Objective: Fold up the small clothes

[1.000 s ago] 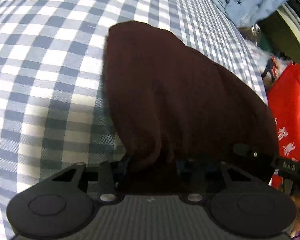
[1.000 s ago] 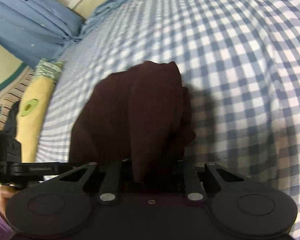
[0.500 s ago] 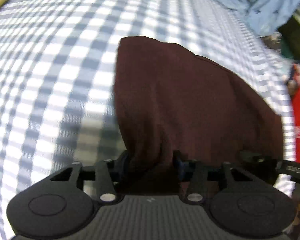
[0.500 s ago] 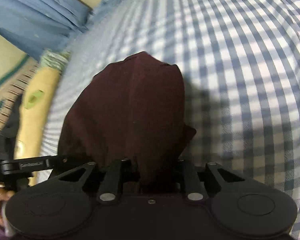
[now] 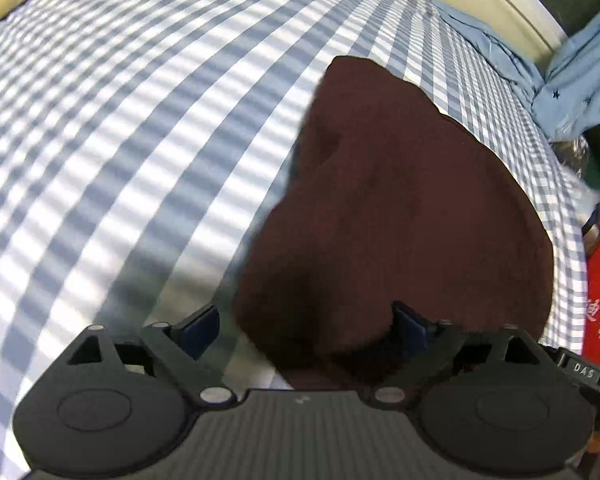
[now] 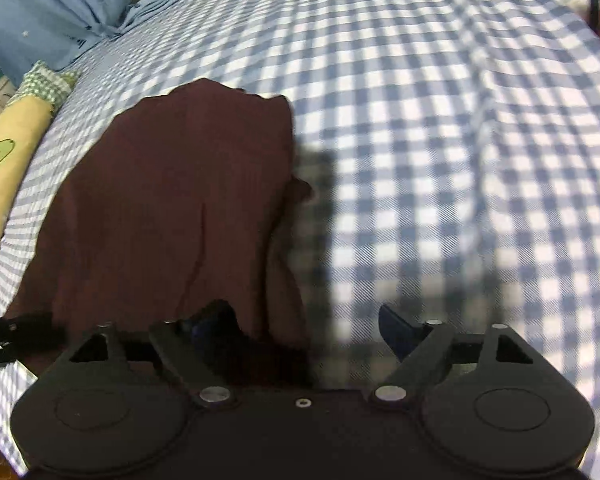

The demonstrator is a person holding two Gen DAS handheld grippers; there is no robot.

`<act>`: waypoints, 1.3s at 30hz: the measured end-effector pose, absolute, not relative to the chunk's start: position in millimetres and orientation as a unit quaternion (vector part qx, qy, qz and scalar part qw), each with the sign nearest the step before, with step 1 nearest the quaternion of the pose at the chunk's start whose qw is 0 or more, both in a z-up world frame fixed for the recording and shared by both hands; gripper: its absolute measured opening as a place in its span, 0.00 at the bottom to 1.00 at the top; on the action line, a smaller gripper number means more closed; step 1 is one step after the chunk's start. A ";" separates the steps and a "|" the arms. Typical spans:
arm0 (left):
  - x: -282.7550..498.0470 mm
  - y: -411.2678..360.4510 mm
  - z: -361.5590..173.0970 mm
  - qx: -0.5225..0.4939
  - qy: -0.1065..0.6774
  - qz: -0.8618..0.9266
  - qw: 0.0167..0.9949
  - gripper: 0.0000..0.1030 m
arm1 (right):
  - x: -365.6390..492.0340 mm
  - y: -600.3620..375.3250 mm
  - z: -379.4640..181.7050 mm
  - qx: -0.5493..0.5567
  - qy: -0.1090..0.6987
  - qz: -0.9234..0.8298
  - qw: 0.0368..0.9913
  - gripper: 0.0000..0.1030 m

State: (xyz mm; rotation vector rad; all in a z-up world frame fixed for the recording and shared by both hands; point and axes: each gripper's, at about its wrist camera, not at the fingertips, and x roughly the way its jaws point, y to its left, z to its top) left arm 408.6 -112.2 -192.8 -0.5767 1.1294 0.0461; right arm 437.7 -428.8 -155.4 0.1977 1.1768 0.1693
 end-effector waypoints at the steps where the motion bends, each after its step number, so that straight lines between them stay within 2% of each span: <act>1: 403.1 -105.6 -194.3 -0.270 0.526 0.021 0.806 0.90 | 430.4 -430.2 -154.2 0.088 0.548 0.071 0.829 0.86; 6: 376.2 -109.6 -171.2 -0.227 0.512 0.015 0.828 0.91 | 394.3 -427.3 -143.1 0.045 0.521 0.042 0.851 0.86; 10: 341.7 -113.9 -140.4 -0.182 0.486 0.021 0.855 0.95 | 358.3 -426.6 -125.4 0.046 0.483 0.022 0.874 0.87; 16: 280.3 -118.1 -92.1 -0.102 0.425 0.031 0.899 0.99 | 278.6 -404.4 -79.6 0.054 0.393 0.017 0.918 0.97; 22: 212.8 -118.2 -56.6 -0.037 0.367 0.022 0.929 0.99 | 209.9 -372.9 -42.6 0.067 0.327 0.018 0.942 0.99; 31: 146.5 -115.7 -56.8 -0.015 0.347 0.007 0.938 0.99 | 121.7 -356.1 -31.3 0.060 0.302 0.022 0.951 0.99; 39: 122.0 -116.8 -66.1 -0.012 0.355 0.002 0.935 0.99 | 87.5 -353.0 -38.4 0.067 0.315 0.015 0.947 0.99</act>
